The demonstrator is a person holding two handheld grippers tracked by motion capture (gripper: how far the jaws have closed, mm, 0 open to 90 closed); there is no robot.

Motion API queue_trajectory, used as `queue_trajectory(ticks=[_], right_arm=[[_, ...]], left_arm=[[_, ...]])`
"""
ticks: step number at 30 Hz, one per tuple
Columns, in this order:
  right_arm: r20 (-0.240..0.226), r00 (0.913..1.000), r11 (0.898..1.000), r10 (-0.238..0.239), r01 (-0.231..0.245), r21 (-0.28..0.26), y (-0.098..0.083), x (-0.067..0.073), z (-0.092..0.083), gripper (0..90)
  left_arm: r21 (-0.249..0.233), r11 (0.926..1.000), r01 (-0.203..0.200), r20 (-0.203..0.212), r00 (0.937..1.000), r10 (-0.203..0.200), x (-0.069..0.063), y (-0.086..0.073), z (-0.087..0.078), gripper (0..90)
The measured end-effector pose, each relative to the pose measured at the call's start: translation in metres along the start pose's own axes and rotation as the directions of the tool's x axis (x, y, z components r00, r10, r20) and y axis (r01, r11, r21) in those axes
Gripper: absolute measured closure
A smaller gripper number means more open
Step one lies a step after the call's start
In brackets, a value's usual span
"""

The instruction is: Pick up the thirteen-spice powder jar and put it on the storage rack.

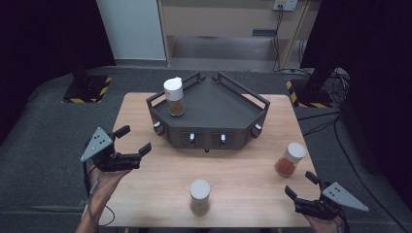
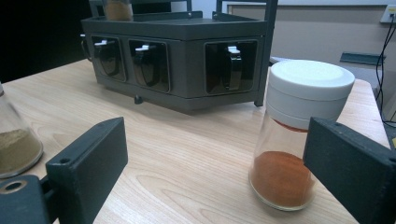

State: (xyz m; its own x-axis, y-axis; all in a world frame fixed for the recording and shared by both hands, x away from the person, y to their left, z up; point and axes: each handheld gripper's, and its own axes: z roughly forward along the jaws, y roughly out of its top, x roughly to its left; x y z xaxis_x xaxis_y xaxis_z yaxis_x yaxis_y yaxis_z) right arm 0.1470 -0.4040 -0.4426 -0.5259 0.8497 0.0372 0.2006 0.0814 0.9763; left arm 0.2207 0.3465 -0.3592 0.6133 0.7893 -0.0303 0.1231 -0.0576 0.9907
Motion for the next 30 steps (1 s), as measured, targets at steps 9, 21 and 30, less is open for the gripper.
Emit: queue_trajectory(ticks=[9, 21, 30], right_arm=[[0.002, 1.0000, 1.000, -0.001, 0.001, 0.002, 0.000, 0.001, 0.000, 6.5], [0.002, 1.0000, 1.000, -0.002, 0.002, 0.002, 0.000, 0.001, 0.000, 6.5], [0.002, 1.0000, 1.000, -0.005, 0.005, 0.002, 0.000, 0.000, 0.000, 6.6]], left_arm=[[0.023, 0.9996, 0.014, -0.009, 0.9999, -0.014, -0.006, -0.022, -0.004, 2.6], [0.045, 0.9986, 0.029, -0.001, 0.9996, -0.029, -0.007, -0.049, -0.009, 2.6], [0.058, 0.9981, 0.020, 0.023, 0.9995, -0.022, -0.008, -0.066, -0.013, 2.6]])
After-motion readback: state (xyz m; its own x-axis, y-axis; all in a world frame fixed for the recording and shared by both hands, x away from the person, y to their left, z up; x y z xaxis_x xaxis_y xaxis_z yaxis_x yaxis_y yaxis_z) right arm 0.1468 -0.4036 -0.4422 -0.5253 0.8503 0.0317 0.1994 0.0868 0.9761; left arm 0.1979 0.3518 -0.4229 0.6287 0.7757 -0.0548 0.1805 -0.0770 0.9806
